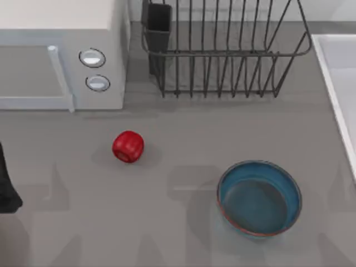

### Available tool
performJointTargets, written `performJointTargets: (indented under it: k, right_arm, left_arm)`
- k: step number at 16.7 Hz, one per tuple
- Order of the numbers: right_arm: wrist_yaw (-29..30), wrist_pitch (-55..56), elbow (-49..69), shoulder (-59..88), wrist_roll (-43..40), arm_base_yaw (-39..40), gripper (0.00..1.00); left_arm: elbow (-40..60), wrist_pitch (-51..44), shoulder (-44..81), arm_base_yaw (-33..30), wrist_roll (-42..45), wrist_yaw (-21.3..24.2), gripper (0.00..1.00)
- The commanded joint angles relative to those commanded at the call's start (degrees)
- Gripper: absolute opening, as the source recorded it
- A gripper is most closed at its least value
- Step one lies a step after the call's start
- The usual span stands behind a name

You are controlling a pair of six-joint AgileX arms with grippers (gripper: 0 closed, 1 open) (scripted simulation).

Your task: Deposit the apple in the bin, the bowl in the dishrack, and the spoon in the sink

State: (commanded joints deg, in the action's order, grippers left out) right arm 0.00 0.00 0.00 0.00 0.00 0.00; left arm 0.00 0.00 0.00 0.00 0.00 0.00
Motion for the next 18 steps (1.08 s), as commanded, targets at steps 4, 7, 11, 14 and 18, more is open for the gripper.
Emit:
performJointTargets:
  k: [4, 7, 11, 14, 18]
  right_arm:
    - [0.0, 0.0, 0.0, 0.0, 0.0, 0.0, 1.0]
    - [0.0, 0.0, 0.0, 0.0, 0.0, 0.0, 1.0]
    - [0.0, 0.0, 0.0, 0.0, 0.0, 0.0, 1.0]
    - [0.0, 0.0, 0.0, 0.0, 0.0, 0.0, 1.0]
    - [0.0, 0.0, 0.0, 0.0, 0.0, 0.0, 1.0]
  left_arm:
    - [1.71, -1.29, 1.68, -0.63, -0.14, 0.01, 1.0]
    - [8.44, -6.28, 8.68, -2.92, -0.7, -0.14, 1.0]
    - [23.0, -16.61, 25.65, -7.35, -1.93, -0.74, 1.0]
    - [36.48, -25.58, 43.04, -11.28, -2.96, -1.31, 1.0]
    - [55.37, -37.6, 69.05, -16.94, -4.1, -2.04, 1.0]
